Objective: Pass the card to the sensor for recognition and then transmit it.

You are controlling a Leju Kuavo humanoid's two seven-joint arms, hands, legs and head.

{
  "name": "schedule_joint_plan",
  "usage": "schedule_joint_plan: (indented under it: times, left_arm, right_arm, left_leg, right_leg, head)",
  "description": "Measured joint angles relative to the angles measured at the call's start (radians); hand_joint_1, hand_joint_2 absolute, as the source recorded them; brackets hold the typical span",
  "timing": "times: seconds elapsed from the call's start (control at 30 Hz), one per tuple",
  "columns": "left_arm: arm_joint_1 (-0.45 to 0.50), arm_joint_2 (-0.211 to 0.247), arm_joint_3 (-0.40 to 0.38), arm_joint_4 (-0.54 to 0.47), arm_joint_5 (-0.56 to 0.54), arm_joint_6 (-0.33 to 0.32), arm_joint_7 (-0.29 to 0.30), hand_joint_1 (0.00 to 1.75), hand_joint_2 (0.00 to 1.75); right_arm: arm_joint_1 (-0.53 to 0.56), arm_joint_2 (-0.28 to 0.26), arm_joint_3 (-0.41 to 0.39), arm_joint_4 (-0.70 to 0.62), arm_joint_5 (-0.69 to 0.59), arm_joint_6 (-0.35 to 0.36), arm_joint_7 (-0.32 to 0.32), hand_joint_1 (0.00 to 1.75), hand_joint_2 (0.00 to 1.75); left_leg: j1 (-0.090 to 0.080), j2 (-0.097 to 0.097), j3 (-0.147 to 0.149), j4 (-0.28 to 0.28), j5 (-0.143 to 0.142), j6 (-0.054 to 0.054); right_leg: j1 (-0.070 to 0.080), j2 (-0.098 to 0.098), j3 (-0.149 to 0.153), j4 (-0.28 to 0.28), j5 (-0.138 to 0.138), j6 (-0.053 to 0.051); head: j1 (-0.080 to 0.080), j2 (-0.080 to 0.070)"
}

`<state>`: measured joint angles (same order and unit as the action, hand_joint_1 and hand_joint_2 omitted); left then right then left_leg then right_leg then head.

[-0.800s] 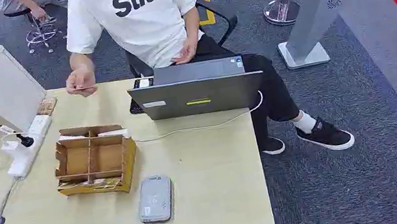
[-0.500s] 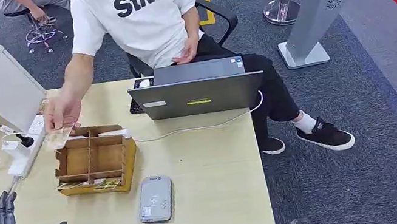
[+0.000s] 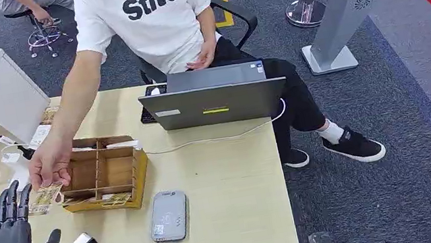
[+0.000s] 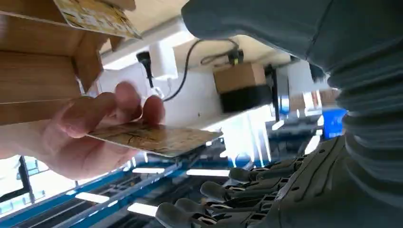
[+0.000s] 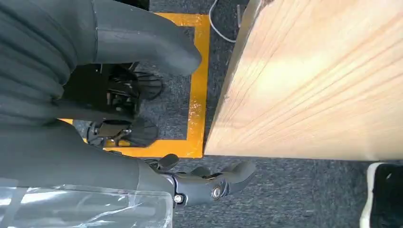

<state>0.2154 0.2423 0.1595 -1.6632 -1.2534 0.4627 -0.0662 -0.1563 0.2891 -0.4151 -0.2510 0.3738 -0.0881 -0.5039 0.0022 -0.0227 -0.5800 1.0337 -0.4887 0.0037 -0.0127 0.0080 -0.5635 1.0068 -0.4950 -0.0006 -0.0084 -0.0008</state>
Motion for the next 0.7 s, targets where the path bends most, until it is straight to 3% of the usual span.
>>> schedule_joint_plan:
  times: [0.23,0.27,0.3,0.4,0.7]
  left_arm:
    - [-0.038,0.102,-0.074,0.005,-0.187,0.031,0.129,0.0,1.75]
    - [-0.047,0.113,-0.084,0.006,-0.209,0.036,0.143,0.52,1.75]
    - [-0.056,0.124,-0.097,0.009,-0.235,0.043,0.161,1.75,1.75]
    - [-0.088,0.14,-0.128,0.016,-0.29,0.076,0.2,1.75,1.75]
    - [-0.144,0.118,-0.177,0.024,-0.314,0.135,0.171,1.75,1.75]
  right_arm:
    - [-0.008,0.005,0.009,0.001,0.015,-0.029,-0.011,0.0,1.75]
    - [-0.009,0.006,0.011,0.001,0.017,-0.035,-0.011,0.0,1.75]
    - [-0.011,0.006,0.013,0.001,0.021,-0.042,-0.011,0.0,1.75]
    - [-0.014,0.008,0.019,0.001,0.024,-0.062,-0.012,0.0,1.75]
    - [-0.019,0.009,0.023,0.001,0.024,-0.075,-0.009,0.0,1.75]
  left_leg:
    - [0.0,0.0,0.0,0.0,0.0,0.0]
    - [0.0,0.0,0.0,0.0,0.0,0.0]
    - [0.0,0.0,0.0,0.0,0.0,0.0]
    - [0.0,0.0,0.0,0.0,0.0,0.0]
    - [0.0,0.0,0.0,0.0,0.0,0.0]
  right_leg:
    - [0.0,0.0,0.0,0.0,0.0,0.0]
    - [0.0,0.0,0.0,0.0,0.0,0.0]
    - [0.0,0.0,0.0,0.0,0.0,0.0]
    - [0.0,0.0,0.0,0.0,0.0,0.0]
    - [0.0,0.0,0.0,0.0,0.001,0.0]
  head:
    - [0.0,0.0]
    - [0.0,0.0]
    - [0.0,0.0]
    - [0.0,0.0]
    - [0.0,0.0]
